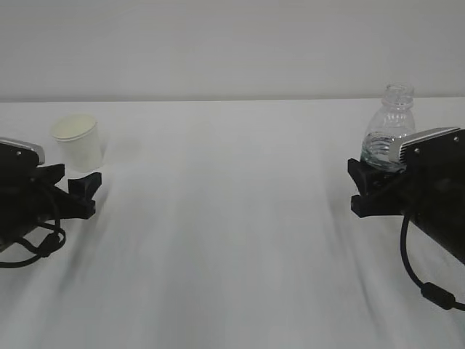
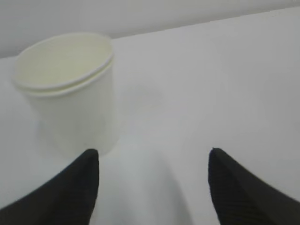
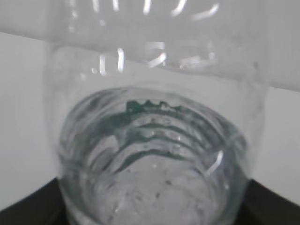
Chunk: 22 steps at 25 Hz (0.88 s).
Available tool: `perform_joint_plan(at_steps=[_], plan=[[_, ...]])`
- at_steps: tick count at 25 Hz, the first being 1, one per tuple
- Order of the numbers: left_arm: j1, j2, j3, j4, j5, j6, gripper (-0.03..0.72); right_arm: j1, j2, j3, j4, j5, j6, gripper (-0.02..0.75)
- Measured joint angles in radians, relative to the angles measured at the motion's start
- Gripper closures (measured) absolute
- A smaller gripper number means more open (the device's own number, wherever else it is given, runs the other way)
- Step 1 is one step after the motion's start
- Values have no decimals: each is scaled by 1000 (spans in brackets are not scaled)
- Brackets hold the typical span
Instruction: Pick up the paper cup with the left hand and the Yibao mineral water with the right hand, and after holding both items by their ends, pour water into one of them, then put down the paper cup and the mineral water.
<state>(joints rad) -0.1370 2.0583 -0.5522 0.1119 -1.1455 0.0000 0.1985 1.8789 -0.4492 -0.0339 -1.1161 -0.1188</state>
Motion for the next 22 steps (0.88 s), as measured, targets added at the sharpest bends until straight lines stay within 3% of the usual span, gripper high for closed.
perform_joint_plan(at_steps=[7,22], plan=[[0,26,-60,40,-2,24,71,0,0,0,0,0,-8,267],[0,129,-123,-94,-2,24,64,0,0,0,0,0,-34,267]])
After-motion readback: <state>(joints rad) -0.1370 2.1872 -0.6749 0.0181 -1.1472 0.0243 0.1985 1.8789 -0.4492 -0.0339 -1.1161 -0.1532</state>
